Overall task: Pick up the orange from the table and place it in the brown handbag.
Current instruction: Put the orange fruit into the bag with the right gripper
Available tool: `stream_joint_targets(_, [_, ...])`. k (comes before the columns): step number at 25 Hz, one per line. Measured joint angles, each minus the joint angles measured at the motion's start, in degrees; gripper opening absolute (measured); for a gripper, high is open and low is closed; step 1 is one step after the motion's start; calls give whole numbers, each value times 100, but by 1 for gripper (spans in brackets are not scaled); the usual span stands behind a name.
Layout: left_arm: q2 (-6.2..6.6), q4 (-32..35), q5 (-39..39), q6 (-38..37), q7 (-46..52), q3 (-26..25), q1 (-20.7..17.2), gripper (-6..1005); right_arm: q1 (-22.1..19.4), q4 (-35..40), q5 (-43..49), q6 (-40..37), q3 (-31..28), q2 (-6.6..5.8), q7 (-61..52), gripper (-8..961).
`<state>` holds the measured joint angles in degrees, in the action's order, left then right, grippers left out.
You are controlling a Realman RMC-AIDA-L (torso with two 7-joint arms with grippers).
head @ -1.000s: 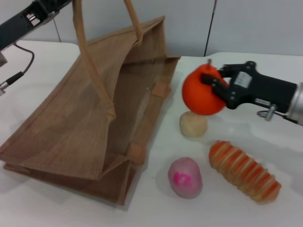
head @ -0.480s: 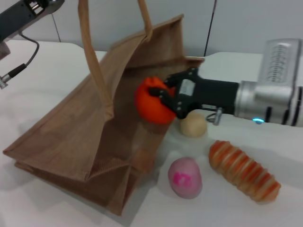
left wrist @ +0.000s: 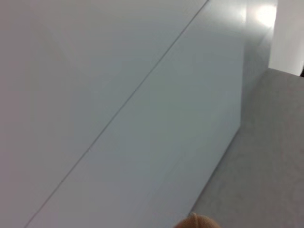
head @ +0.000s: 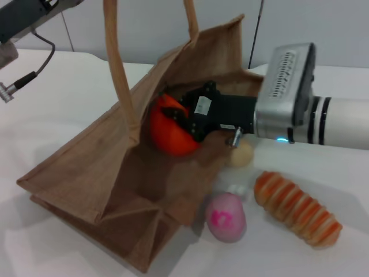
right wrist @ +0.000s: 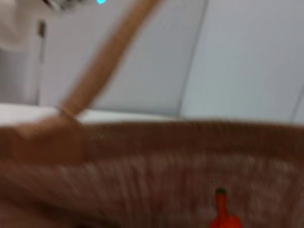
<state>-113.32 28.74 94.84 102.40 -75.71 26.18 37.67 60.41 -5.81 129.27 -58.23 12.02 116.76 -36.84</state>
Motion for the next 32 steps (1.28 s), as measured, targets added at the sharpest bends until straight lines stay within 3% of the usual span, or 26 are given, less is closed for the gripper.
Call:
stream_joint_targets(9, [0,0,196,96,30,-4,-85,126,-34,-42,-58,767,-135,5,2,79])
stream_joint_targets(15, [34,-2,292,81,15,-8,-182,126,-183,7,-60,812,-174,-7,2,76])
stream_joint_targets(22, [51,-58,297,12,-52,-14,-233,126,-298,-12,-56,697,-271,-12,124,225])
stream_joint_targets(27, [79,-115,285,-69,-72,-131,-285,126,-579,75,-70,30,-443,-38,320,476])
stream_joint_targets(32, [187,-414,292,-180,-216,-152,-321,126,-1079,515,-69,-812,-735,-49,344,712])
